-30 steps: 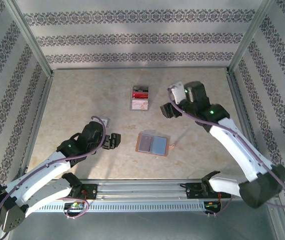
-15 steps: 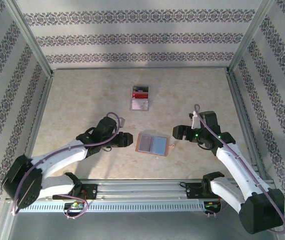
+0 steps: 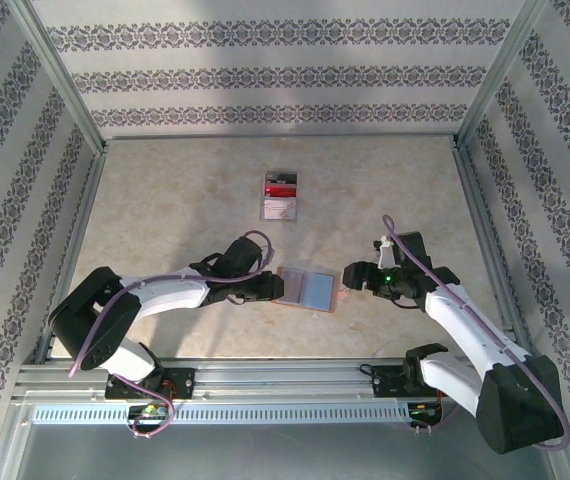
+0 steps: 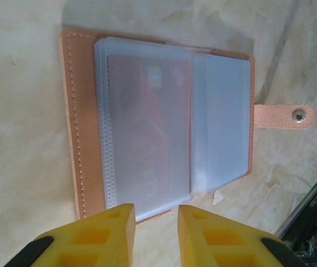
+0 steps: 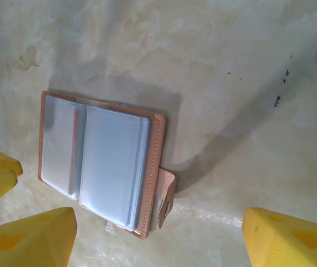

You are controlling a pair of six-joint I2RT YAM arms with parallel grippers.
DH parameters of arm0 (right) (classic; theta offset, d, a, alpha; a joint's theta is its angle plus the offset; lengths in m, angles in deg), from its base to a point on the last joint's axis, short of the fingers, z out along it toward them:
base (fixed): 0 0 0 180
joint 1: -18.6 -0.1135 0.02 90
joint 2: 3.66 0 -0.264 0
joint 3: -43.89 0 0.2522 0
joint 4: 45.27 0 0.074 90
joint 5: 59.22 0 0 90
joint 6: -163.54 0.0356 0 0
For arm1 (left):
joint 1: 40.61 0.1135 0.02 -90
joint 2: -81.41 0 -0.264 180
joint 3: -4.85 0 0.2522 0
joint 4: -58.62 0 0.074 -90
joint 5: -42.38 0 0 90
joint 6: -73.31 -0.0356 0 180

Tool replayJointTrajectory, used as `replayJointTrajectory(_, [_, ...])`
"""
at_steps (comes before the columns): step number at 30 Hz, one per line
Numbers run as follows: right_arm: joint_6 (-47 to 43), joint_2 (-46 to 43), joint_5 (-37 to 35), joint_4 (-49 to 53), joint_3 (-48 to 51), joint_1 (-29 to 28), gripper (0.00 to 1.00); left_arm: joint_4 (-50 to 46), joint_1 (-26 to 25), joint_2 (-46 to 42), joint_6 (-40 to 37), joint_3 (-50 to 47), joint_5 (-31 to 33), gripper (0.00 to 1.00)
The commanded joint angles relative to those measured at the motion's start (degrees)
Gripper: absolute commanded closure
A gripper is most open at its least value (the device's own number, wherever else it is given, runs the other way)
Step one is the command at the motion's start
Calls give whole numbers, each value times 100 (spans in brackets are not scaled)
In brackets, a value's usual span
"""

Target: Take the credit cards out of the card holder

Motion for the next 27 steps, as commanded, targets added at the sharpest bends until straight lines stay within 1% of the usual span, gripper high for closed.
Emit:
replayJointTrajectory(1, [97, 131, 102, -194, 121, 11, 23, 194, -65, 109, -5, 169, -4, 75])
replayJointTrajectory(5, [147, 307, 202, -334, 145, 1, 23, 15, -64, 263, -115, 341, 63, 76])
replayJointTrajectory(11, [169, 465, 157, -441, 178, -56, 24, -221, -63, 511, -280, 591, 175, 76])
replayJointTrajectory(20, [237, 659, 216, -604, 209, -120, 24, -299, -63, 781, -314, 660, 259, 77])
replayJointTrajectory(24, [285, 783, 288, -724, 218, -172, 26, -312, -63, 874, -330, 649, 238, 78])
replayJointTrajectory(27, [327, 945, 399, -852, 225, -216, 29, -220, -71, 958, -298, 635, 132, 80])
